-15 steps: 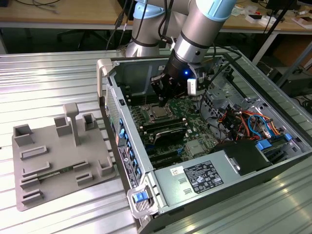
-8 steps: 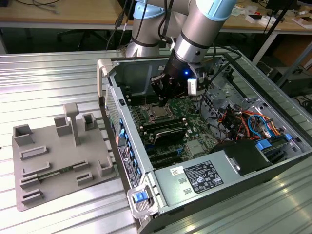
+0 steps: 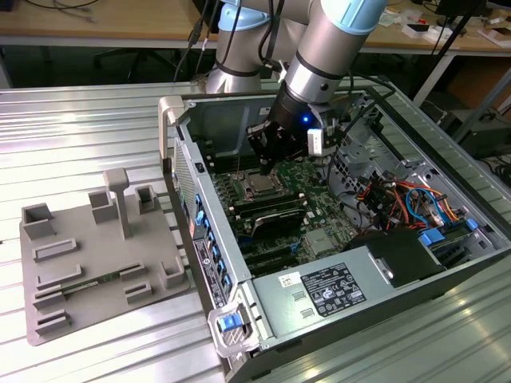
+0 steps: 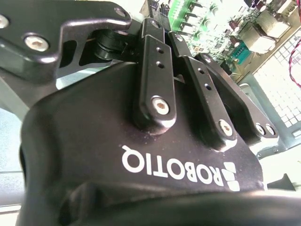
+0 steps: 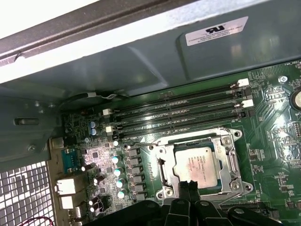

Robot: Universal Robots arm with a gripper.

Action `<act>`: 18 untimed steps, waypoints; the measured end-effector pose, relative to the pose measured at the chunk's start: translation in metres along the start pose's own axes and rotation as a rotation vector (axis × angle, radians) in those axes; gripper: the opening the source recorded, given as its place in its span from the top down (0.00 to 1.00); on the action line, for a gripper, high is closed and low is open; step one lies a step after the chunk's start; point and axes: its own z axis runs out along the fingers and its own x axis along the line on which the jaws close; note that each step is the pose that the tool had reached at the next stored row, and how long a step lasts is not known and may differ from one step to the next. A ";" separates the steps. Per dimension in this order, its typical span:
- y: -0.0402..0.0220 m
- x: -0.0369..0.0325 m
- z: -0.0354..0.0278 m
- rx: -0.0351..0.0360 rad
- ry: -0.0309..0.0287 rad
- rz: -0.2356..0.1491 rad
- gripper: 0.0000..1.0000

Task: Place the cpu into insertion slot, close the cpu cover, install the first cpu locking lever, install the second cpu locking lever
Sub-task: 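Install the first cpu locking lever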

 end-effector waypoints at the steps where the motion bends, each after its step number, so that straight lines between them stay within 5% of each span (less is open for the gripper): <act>1: 0.0000 0.0000 0.0000 -0.0001 0.0000 -0.001 0.89; 18: 0.0000 0.0000 -0.0001 -0.0001 0.0011 -0.032 0.89</act>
